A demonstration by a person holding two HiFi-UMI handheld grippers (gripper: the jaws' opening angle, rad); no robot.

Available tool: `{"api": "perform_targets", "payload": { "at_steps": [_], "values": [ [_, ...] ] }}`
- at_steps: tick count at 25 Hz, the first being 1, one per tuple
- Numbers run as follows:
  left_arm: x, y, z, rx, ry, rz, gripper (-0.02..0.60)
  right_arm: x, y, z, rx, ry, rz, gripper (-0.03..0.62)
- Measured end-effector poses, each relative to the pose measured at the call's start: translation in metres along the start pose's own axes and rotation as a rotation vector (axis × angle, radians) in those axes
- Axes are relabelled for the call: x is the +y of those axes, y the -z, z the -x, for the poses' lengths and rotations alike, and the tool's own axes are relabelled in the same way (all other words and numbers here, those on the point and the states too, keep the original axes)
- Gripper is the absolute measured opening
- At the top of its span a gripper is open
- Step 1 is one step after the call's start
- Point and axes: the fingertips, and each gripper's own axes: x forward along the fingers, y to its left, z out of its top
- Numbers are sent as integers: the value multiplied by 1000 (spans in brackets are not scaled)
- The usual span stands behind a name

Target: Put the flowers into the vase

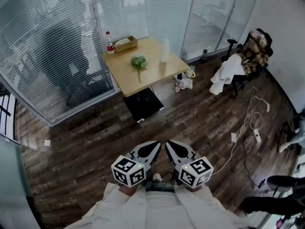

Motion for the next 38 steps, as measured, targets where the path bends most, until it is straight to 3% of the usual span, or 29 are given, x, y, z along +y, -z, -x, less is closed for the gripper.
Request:
{"api": "perform_targets", "payload": {
  "at_steps": [3,7,19,31,38],
  "values": [
    [0,0,0,-6,2,0,9,0,-2,2,0,-2,9,14],
    [-5,0,-4,16,23,-65,9,-2,-2,1,6,-2,5,14],
    [1,-9,-10,6,0,-77,9,-9,-11,1,-26,12,7,14],
    [4,2,-26,26,-8,-48,9,-23,-10,3,-28,12,-2,14],
    [-4,16,-39,29,-16,-19,9,-30,-8,5,-27,-54,3,14]
  ]
}}
